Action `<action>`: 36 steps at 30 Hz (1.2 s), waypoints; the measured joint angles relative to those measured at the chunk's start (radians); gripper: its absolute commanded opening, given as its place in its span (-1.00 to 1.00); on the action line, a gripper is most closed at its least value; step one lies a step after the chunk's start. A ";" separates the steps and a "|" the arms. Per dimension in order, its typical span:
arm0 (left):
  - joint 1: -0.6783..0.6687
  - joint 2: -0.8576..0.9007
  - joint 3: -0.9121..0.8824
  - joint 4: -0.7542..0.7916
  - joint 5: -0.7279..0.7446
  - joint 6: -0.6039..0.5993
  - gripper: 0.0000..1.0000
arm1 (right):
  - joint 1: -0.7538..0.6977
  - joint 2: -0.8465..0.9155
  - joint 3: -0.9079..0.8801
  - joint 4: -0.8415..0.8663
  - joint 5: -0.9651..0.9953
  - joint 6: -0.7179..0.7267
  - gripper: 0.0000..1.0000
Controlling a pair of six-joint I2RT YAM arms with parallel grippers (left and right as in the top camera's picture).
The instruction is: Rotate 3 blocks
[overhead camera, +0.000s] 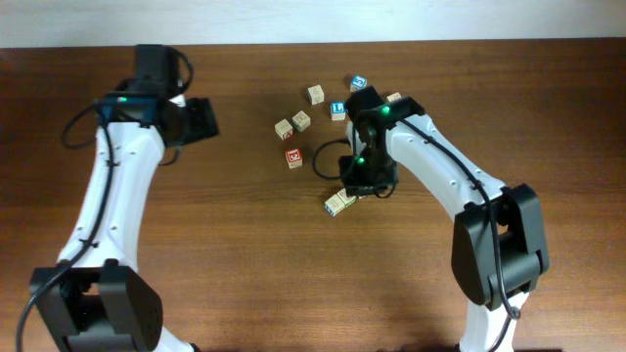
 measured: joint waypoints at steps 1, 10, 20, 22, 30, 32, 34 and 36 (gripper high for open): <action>0.029 0.000 0.007 0.001 0.000 0.000 0.64 | 0.021 -0.006 0.013 0.000 0.000 -0.002 -0.46; 0.193 0.000 0.022 0.000 0.027 0.000 0.64 | 0.264 -0.009 -0.051 0.156 0.075 0.000 -0.88; 0.193 0.000 0.022 0.000 0.059 0.000 0.64 | 0.281 0.035 -0.098 0.249 0.178 -0.004 -0.92; 0.193 0.000 0.022 0.000 0.062 0.000 0.64 | 0.281 0.060 -0.100 0.248 0.203 -0.005 -0.91; 0.193 0.000 0.022 0.000 0.069 0.000 0.64 | 0.281 0.070 -0.101 0.255 0.327 -0.010 -0.92; 0.193 0.000 0.022 0.000 0.069 0.000 0.64 | 0.281 0.070 -0.101 0.256 0.359 -0.012 -0.91; 0.193 0.000 0.022 0.000 0.068 0.000 0.64 | 0.281 0.070 -0.101 0.257 0.381 -0.012 -0.91; 0.193 0.000 0.022 0.000 0.069 0.000 0.64 | 0.281 0.070 -0.101 0.260 0.401 -0.012 -0.92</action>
